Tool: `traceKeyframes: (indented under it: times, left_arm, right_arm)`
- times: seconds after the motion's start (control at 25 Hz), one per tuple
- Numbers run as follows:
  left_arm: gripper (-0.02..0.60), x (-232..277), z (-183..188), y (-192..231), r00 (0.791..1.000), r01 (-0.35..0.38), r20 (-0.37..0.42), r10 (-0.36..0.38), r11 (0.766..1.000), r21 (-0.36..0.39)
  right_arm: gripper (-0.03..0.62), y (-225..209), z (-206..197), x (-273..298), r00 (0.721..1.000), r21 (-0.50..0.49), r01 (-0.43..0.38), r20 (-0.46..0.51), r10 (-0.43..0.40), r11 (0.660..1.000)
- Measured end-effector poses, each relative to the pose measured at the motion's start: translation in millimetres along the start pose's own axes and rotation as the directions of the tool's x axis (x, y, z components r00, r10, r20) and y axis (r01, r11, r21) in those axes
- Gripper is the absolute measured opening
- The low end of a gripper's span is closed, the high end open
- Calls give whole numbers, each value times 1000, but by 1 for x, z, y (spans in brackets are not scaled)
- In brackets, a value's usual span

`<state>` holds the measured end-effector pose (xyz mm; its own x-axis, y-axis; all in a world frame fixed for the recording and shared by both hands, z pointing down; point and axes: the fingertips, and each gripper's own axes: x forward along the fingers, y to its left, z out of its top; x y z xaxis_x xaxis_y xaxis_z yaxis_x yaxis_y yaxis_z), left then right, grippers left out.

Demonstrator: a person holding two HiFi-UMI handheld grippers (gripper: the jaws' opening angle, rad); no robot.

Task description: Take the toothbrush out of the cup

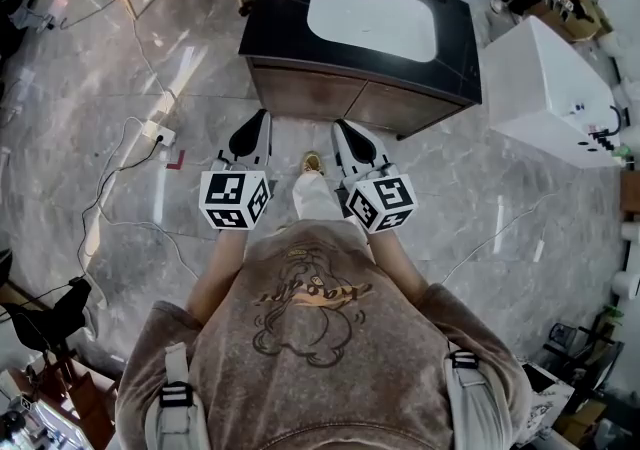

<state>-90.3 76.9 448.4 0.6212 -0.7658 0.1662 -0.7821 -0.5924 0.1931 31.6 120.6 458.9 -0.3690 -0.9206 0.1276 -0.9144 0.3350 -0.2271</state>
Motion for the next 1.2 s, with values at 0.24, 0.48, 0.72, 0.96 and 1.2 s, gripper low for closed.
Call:
traceKeyframes:
  times: [0.24,0.48,0.72,0.96,1.2]
  left_arm:
    - [17,45,15,20,1000,3,7,-2,1000,-13]
    - [17,96,27,43,1000,-20,-7,20,1000,-18]
    - [17,145,50,54,999,-39,9,39,999,-9]
    - [17,191,72,66,997,-60,38,60,998,-9]
    - [17,210,82,87,995,-97,38,97,995,-6]
  right_arm:
    - [18,-28,19,45,1000,-6,-14,-6,14,1000]
    - [18,-61,36,96,999,-4,-40,-16,40,999]
    - [18,-99,62,135,998,-19,-62,-8,62,998]
    - [18,-137,80,168,997,-25,-79,-11,78,997]
    - [18,-149,87,194,996,-19,-94,-14,94,995]
